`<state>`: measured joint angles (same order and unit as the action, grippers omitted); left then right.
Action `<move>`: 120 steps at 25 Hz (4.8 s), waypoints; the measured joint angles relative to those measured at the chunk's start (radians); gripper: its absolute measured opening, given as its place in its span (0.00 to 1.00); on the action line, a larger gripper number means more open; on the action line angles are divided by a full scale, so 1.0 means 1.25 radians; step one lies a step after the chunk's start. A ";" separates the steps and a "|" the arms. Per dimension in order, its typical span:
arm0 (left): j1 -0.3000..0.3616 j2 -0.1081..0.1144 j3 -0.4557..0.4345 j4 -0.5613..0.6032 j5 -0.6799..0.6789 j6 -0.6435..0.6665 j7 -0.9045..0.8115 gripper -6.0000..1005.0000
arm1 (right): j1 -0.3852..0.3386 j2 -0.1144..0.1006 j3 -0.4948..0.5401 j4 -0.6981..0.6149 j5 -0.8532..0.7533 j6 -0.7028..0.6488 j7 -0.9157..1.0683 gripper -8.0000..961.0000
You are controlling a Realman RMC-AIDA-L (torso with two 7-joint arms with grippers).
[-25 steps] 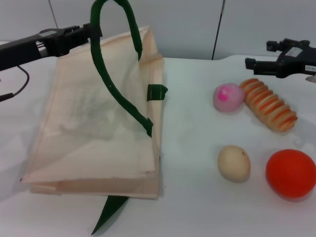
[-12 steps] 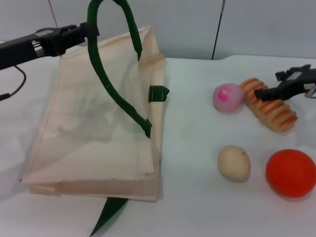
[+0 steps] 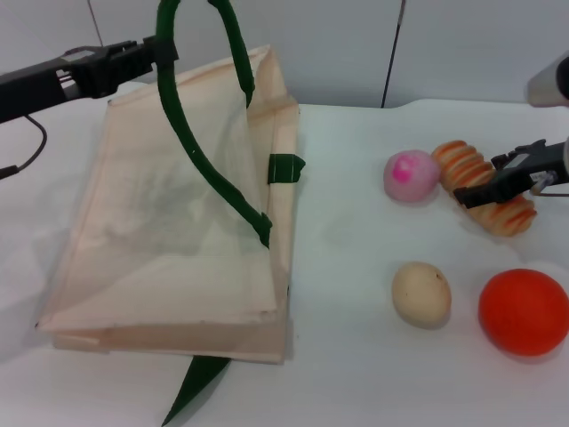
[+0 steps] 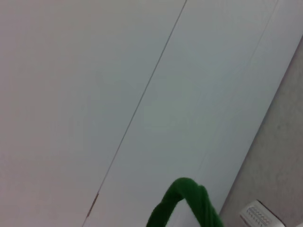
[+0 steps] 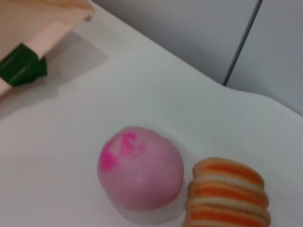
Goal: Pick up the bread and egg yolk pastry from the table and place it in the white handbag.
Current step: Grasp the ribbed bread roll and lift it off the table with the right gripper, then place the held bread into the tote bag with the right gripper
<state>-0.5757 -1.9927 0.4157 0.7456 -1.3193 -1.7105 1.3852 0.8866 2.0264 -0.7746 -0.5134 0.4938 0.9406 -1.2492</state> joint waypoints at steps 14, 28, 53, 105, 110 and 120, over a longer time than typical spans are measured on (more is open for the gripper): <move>-0.002 0.000 0.000 -0.004 0.000 0.007 0.001 0.14 | 0.035 0.000 -0.089 0.053 -0.073 -0.074 0.135 0.92; 0.000 0.000 0.000 -0.005 0.000 0.008 0.002 0.14 | 0.038 0.000 -0.090 0.048 -0.106 -0.094 0.187 0.76; 0.009 0.000 -0.010 0.001 -0.020 -0.030 0.002 0.14 | -0.051 0.004 -0.083 -0.133 -0.053 -0.007 0.183 0.55; -0.020 0.001 -0.010 -0.001 -0.062 -0.081 0.001 0.14 | 0.173 0.015 -0.904 -0.143 0.587 -0.049 0.153 0.37; -0.027 0.001 -0.010 -0.006 -0.066 -0.081 0.001 0.14 | 0.199 0.016 -0.963 -0.105 0.608 -0.111 0.185 0.36; -0.038 0.001 -0.008 -0.014 -0.089 -0.082 0.001 0.14 | 0.209 0.019 -1.010 -0.084 0.611 -0.180 0.212 0.35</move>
<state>-0.6227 -1.9909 0.4060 0.7277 -1.4300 -1.8130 1.3868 1.1474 2.0503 -2.0370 -0.6180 1.2574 0.7153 -0.9846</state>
